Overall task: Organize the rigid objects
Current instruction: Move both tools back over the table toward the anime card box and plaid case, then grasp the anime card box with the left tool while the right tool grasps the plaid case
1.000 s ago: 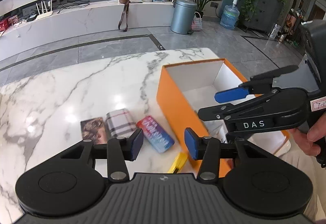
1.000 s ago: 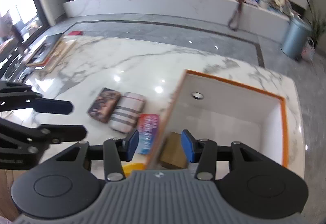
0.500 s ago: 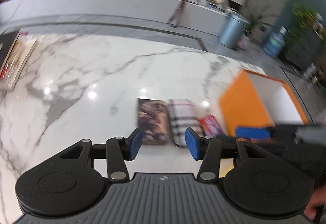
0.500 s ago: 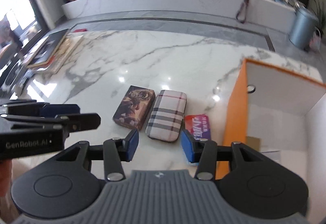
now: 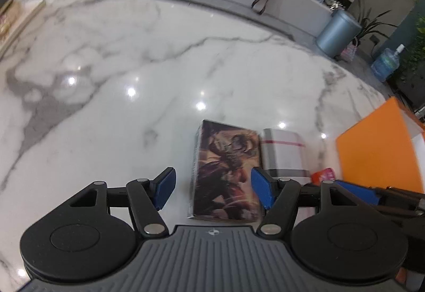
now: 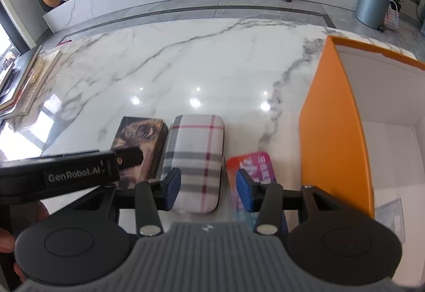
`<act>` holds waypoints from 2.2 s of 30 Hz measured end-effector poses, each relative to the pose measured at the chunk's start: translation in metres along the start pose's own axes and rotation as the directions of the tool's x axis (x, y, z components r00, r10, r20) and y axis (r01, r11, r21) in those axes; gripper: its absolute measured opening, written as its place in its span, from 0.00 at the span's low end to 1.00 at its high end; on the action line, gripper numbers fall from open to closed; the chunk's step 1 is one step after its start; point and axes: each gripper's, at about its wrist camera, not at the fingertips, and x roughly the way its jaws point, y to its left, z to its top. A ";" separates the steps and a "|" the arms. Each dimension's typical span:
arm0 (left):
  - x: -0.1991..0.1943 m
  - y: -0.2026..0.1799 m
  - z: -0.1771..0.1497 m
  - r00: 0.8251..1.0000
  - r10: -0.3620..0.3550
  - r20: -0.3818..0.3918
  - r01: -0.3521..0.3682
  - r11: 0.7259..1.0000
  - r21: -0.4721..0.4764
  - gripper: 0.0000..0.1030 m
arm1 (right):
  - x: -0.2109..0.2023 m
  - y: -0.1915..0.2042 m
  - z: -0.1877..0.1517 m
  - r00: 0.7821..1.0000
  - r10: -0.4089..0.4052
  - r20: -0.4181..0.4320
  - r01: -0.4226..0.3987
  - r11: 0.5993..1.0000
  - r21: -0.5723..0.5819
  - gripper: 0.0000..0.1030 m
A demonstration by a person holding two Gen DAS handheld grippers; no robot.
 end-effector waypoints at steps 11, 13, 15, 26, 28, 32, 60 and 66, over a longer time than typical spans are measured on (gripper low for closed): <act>0.000 0.014 0.005 0.995 -0.100 0.017 0.101 0.994 -0.044 0.46 | 0.021 -0.008 0.013 0.999 0.051 0.000 -0.051 0.998 0.025 0.49; -0.002 0.020 0.006 0.994 -0.112 -0.002 0.112 0.991 -0.069 0.39 | 0.024 -0.002 0.016 0.998 0.061 -0.003 -0.061 0.998 0.008 0.50; -0.005 0.027 0.003 0.993 -0.121 -0.014 0.119 0.988 -0.094 0.39 | 0.029 0.006 0.018 0.998 0.064 -0.015 -0.064 0.998 -0.020 0.53; 0.000 0.030 0.005 0.988 -0.151 0.007 0.151 0.982 -0.117 0.52 | 0.040 -0.002 0.018 0.993 0.100 -0.056 -0.096 0.993 0.066 0.54; 0.000 0.027 0.004 0.991 -0.136 0.010 0.137 0.987 -0.083 0.52 | 0.038 -0.009 0.019 0.990 0.126 -0.061 -0.119 0.986 0.115 0.46; -0.001 0.022 0.003 0.992 -0.125 0.007 0.126 0.991 -0.042 0.55 | 0.023 -0.020 0.024 0.987 0.159 -0.029 -0.151 0.972 0.177 0.23; -0.002 0.018 0.002 0.992 -0.126 0.014 0.126 0.992 0.012 0.57 | 0.030 0.013 0.031 0.990 0.126 -0.065 -0.112 0.976 0.184 0.47; -0.001 0.013 -0.001 0.993 -0.118 0.013 0.117 0.991 0.065 0.65 | 0.036 0.012 0.034 0.989 0.124 -0.082 -0.106 0.974 0.198 0.39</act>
